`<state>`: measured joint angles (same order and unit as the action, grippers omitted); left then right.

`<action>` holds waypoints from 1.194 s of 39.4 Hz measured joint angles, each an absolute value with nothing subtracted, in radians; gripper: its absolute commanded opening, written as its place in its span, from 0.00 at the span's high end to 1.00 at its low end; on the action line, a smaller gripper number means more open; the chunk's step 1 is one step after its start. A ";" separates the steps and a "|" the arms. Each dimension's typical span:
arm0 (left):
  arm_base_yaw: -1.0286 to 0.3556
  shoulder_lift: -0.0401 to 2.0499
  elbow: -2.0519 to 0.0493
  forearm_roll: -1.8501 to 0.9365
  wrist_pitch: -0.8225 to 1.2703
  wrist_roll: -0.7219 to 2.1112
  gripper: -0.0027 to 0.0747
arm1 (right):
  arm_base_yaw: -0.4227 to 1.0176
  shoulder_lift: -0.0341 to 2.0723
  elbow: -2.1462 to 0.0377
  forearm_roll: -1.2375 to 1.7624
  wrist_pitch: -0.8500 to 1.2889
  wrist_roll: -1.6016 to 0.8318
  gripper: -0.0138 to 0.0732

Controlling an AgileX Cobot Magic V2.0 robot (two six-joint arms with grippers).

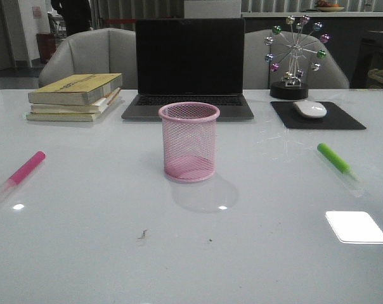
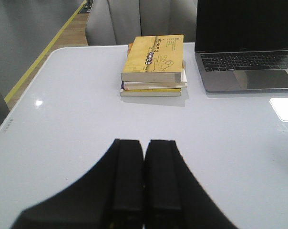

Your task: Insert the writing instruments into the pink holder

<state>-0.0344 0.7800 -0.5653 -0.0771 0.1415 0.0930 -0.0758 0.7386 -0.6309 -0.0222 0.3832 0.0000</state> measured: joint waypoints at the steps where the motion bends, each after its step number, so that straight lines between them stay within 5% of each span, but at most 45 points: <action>1: -0.034 0.780 -0.565 -0.077 0.141 0.093 0.78 | -0.076 0.739 -0.631 -0.022 0.383 0.000 0.65; 7: -0.034 0.780 -0.565 -0.077 0.141 0.093 0.62 | -0.076 0.739 -0.631 -0.022 0.394 0.000 0.48; 15: -0.034 0.780 -0.565 -0.077 0.135 0.093 0.45 | -0.076 0.739 -0.631 -0.022 0.403 0.000 0.47; 47: -0.034 0.780 -0.565 -0.077 0.102 0.093 0.44 | -0.076 0.817 -0.681 0.000 0.537 0.000 0.47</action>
<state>-0.0344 0.7800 -0.5653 -0.0771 0.1015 0.0930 -0.0758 0.8168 -0.6812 0.0000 0.5370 0.0000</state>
